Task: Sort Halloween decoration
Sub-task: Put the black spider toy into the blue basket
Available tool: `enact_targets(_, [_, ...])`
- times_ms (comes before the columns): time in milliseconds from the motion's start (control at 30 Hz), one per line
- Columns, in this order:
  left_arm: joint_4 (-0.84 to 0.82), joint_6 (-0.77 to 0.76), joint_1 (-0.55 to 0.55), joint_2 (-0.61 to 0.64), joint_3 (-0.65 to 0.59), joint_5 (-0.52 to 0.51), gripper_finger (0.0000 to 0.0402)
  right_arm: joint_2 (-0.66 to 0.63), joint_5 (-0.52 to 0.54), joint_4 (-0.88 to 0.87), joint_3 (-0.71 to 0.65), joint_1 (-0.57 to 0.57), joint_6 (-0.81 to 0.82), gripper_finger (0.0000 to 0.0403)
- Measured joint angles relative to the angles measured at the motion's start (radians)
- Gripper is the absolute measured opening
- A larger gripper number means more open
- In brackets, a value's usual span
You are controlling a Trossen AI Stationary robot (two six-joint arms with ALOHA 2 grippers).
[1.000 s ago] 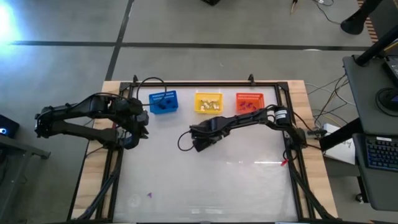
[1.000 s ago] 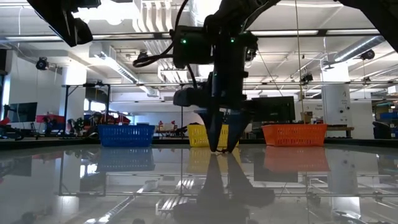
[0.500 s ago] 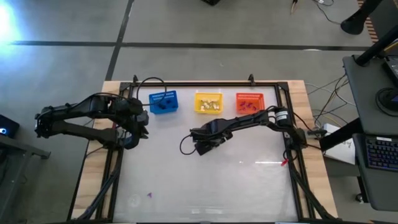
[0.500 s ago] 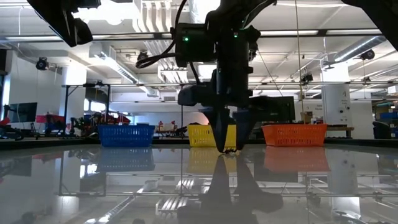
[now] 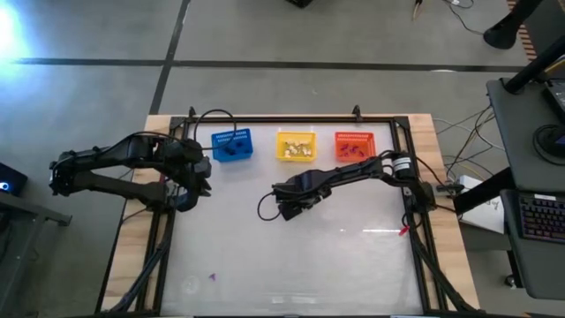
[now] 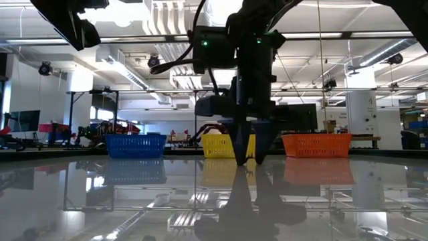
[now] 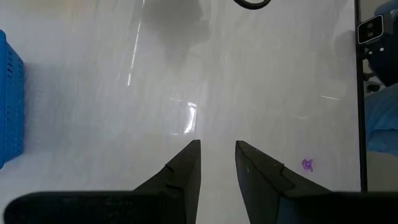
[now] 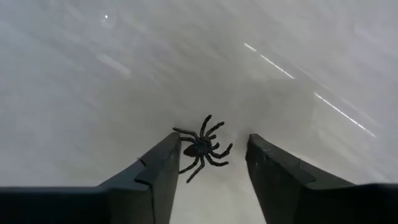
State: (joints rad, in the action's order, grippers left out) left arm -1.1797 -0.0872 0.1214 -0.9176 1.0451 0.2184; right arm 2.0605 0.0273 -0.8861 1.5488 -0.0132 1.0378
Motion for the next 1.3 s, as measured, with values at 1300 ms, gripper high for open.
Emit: enact_targets(1300, [0.031, -0.132, 0.0, 0.0, 0.0, -0.128, 0.0082, -0.052, 0.025, 0.144, 0.271, 0.119, -0.384, 0.0009])
